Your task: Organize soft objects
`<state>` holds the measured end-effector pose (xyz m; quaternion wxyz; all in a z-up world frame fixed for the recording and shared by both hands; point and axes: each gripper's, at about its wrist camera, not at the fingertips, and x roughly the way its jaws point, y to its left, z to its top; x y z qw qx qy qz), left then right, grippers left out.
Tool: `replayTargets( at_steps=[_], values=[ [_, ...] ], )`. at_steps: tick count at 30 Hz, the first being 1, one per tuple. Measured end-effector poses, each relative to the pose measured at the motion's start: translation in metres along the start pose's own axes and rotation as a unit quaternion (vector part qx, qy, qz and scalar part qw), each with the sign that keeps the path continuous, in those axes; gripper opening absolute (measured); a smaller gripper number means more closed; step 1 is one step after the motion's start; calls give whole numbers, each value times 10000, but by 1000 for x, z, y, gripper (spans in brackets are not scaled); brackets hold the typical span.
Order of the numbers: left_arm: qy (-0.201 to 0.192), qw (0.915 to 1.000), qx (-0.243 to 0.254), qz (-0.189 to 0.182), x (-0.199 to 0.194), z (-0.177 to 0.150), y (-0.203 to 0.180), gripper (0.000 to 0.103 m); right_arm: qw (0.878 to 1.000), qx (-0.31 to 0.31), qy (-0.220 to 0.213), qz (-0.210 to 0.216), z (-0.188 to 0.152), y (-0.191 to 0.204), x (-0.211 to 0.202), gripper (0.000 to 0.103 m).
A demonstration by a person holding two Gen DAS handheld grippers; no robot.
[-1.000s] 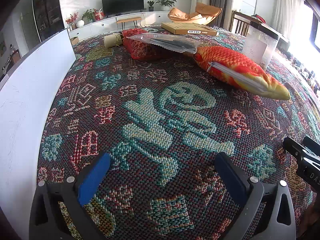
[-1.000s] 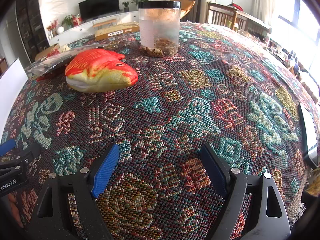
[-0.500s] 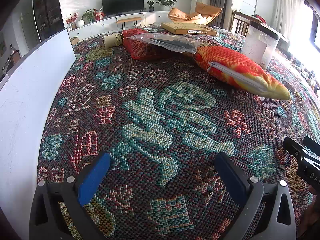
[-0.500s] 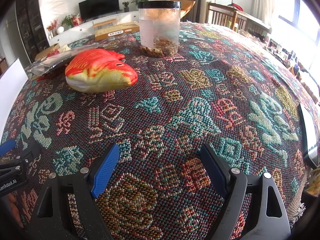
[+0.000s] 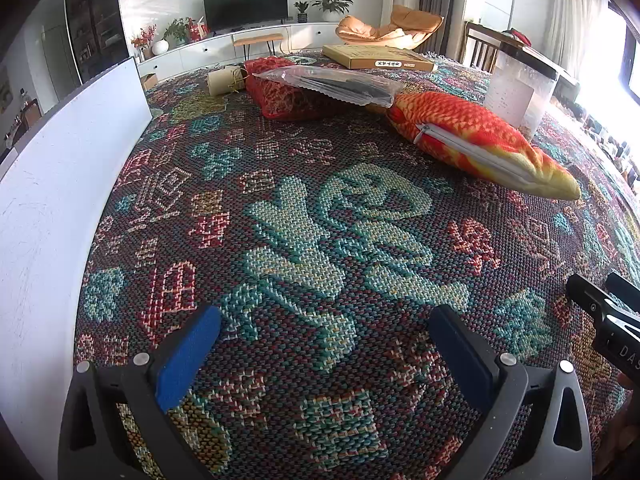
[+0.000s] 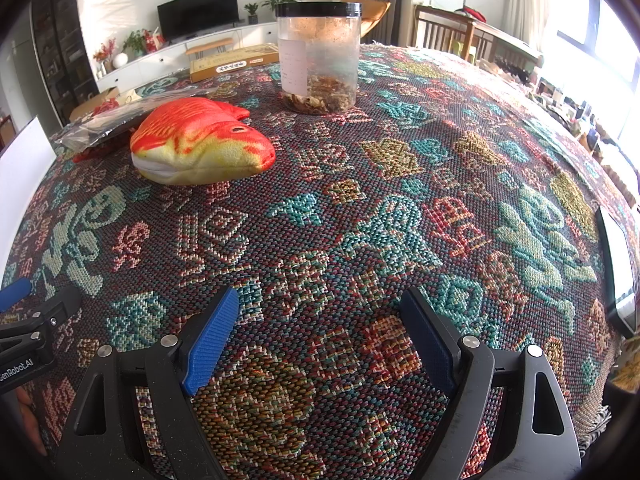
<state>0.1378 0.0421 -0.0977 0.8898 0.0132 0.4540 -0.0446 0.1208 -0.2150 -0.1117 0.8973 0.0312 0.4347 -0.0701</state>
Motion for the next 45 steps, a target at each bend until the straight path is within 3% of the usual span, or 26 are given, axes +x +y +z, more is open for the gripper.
replayTargets(
  at_steps=[29, 32, 34, 37, 39, 41, 45],
  values=[
    [-4, 10000, -4, -4, -1, 0, 0, 103, 10000, 2, -3, 7, 0, 1, 0, 86],
    [-3, 10000, -3, -14, -1, 0, 0, 103, 9999, 41, -11, 161, 0, -1, -1, 86],
    [47, 9999, 114, -48, 2, 3, -1, 103, 9972, 433, -234, 564, 2, -15, -13, 85],
    [52, 9996, 205, -172, 1, 3, 5, 103, 9880, 854, -964, 851, 11, -37, -42, 85],
    [7, 9997, 195, -170, 1, 1, 5, 103, 9867, 448, -1109, 1103, 30, -32, -47, 86],
    [4, 9997, 204, -108, 1, 1, 3, 103, 9873, -268, -824, 1331, 58, -11, -37, 86],
    [0, 9998, 184, -118, 0, 1, 2, 103, 9769, -1488, -699, 1364, 98, 47, -16, 86]
  ],
)
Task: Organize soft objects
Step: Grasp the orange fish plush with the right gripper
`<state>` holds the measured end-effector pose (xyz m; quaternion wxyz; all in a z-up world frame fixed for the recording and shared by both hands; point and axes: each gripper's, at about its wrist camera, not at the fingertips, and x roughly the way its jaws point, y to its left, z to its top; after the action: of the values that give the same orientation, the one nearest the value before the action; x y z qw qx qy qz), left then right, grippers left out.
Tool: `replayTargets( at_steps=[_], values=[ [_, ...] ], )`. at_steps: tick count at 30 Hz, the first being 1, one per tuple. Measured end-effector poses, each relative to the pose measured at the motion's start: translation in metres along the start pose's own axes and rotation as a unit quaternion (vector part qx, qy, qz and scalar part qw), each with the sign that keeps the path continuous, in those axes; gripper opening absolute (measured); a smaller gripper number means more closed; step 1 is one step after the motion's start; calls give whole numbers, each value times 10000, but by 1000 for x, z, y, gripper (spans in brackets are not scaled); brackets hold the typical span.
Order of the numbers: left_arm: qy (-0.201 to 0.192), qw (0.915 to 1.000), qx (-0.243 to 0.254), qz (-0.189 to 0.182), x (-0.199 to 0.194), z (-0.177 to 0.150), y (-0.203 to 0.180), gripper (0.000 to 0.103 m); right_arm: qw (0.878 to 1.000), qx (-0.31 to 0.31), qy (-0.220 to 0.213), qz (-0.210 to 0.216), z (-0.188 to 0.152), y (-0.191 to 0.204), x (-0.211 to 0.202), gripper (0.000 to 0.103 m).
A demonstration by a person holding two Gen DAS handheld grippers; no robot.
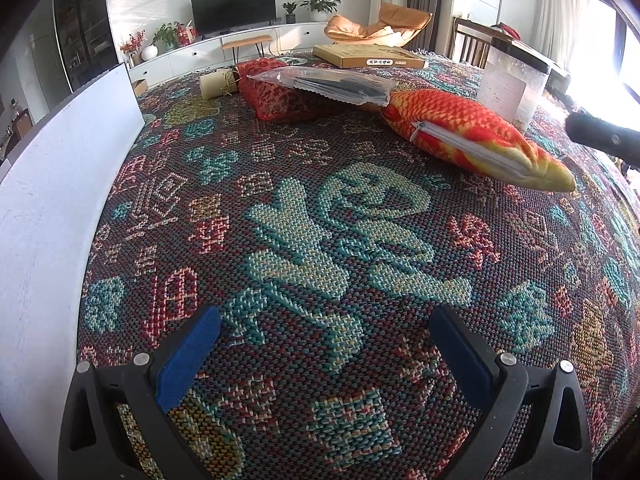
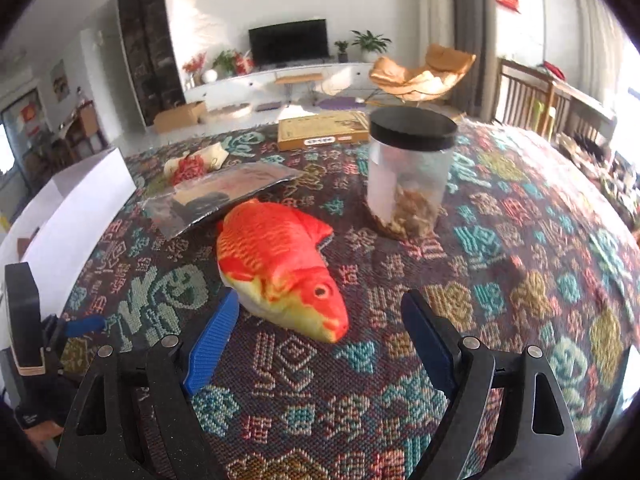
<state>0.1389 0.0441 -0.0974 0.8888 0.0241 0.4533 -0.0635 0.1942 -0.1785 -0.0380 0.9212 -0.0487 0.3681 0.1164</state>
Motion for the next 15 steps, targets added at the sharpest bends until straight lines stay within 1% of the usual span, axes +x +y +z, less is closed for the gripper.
replayTargets(
  at_steps=[2, 4, 6, 7, 8, 9, 10, 12, 13, 15],
  values=[
    [0, 10000, -4, -6, 1, 1, 1, 103, 9985, -398, 369, 91, 15, 17, 33, 85],
    [0, 10000, -3, -5, 1, 1, 2, 103, 9940, -695, 830, 126, 19, 32, 65, 84],
    [0, 10000, -2, -3, 1, 1, 2, 103, 9918, -671, 1056, 247, 12, 38, 79, 80],
    [0, 10000, -2, -3, 1, 1, 2, 103, 9919, -562, 1105, 288, 4, 36, 80, 58],
    [0, 10000, -3, -5, 1, 1, 2, 103, 9924, -435, 1109, 304, -4, 34, 75, 47],
    [0, 10000, -3, -6, 1, 1, 2, 103, 9939, -338, 1003, 300, -11, 32, 65, 44],
    [-1, 10000, -5, -8, 1, 1, 2, 103, 9950, -258, 910, 314, -18, 30, 53, 37],
    [-1, 10000, -6, -8, 1, 1, 2, 103, 9958, 51, 801, 445, -34, 23, 24, 31],
    [-1, 10000, -5, -6, 1, 1, 1, 103, 9959, 249, 711, 508, -44, 17, 7, 31],
    [-2, 10000, -7, -8, 1, 1, 2, 103, 9952, 615, 580, 488, -60, 5, -24, 31]
  ],
)
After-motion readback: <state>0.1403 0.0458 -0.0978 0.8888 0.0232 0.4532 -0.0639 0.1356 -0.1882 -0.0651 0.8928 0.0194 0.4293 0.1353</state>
